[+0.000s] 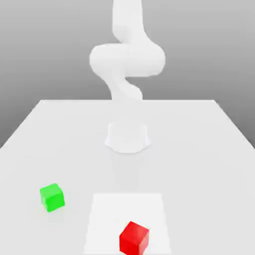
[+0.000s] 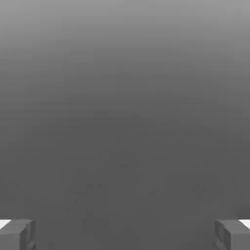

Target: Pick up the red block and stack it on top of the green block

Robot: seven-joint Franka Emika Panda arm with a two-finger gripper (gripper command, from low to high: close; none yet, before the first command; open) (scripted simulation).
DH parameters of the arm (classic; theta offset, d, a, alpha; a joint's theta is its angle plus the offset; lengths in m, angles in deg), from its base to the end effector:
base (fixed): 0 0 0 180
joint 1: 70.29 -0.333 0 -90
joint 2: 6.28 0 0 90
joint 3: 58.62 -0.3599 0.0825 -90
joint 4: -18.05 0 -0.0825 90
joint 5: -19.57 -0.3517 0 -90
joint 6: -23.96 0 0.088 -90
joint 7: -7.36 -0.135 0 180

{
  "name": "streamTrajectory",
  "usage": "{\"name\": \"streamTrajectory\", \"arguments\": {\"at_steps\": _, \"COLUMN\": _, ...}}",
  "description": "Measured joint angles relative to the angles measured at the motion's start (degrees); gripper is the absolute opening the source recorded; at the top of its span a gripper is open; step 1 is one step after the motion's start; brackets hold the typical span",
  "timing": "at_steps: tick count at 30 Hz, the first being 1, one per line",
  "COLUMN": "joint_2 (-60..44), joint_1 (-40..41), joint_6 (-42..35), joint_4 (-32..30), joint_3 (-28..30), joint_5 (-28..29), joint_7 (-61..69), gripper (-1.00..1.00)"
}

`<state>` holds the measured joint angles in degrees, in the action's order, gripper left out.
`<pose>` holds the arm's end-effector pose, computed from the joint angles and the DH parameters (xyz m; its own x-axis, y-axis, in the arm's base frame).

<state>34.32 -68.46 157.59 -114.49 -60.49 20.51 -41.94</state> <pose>0.3384 0.0045 0.6881 0.4822 -0.7445 0.4618 -0.5707 -0.6669 -0.4792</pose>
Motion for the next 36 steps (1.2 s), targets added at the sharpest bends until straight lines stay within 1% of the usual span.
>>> {"name": "streamTrajectory", "arguments": {"at_steps": 8, "joint_2": -17.03, "joint_1": 4.82, "joint_6": 5.97, "joint_4": -2.45, "joint_3": -5.05, "joint_5": 3.75, "joint_7": -11.72, "gripper": 0.00}}
{"name": "streamTrajectory", "arguments": {"at_steps": 14, "joint_2": -29.56, "joint_1": 6.90, "joint_6": 10.34, "joint_4": -4.24, "joint_3": -7.18, "joint_5": 6.38, "joint_7": -20.22, "gripper": 0.00}}
{"name": "streamTrajectory", "arguments": {"at_steps": 20, "joint_2": -41.84, "joint_1": 7.22, "joint_6": 14.83, "joint_4": -6.07, "joint_3": -7.47, "joint_5": 7.22, "joint_7": -27.46, "gripper": 0.00}}
{"name": "streamTrajectory", "arguments": {"at_steps": 26, "joint_2": -53.62, "joint_1": 6.70, "joint_6": 20.07, "joint_4": -7.68, "joint_3": -7.69, "joint_5": 4.71, "joint_7": -31.77, "gripper": 0.00}}
{"name": "streamTrajectory", "arguments": {"at_steps": 30, "joint_2": -61.89, "joint_1": 4.99, "joint_6": 26.56, "joint_4": -6.61, "joint_3": -5.54, "joint_5": 6.94, "joint_7": -33.95, "gripper": 0.00}}
{"name": "streamTrajectory", "arguments": {"at_steps": 31, "joint_2": -63.24, "joint_1": 4.62, "joint_6": 27.66, "joint_4": -6.41, "joint_3": -5.08, "joint_5": 7.36, "joint_7": -34.28, "gripper": -1.00}}
{"name": "streamTrajectory", "arguments": {"at_steps": 36, "joint_2": -63.24, "joint_1": 4.63, "joint_6": 27.77, "joint_4": -6.41, "joint_3": -5.09, "joint_5": 7.40, "joint_7": -34.32, "gripper": -1.00}}
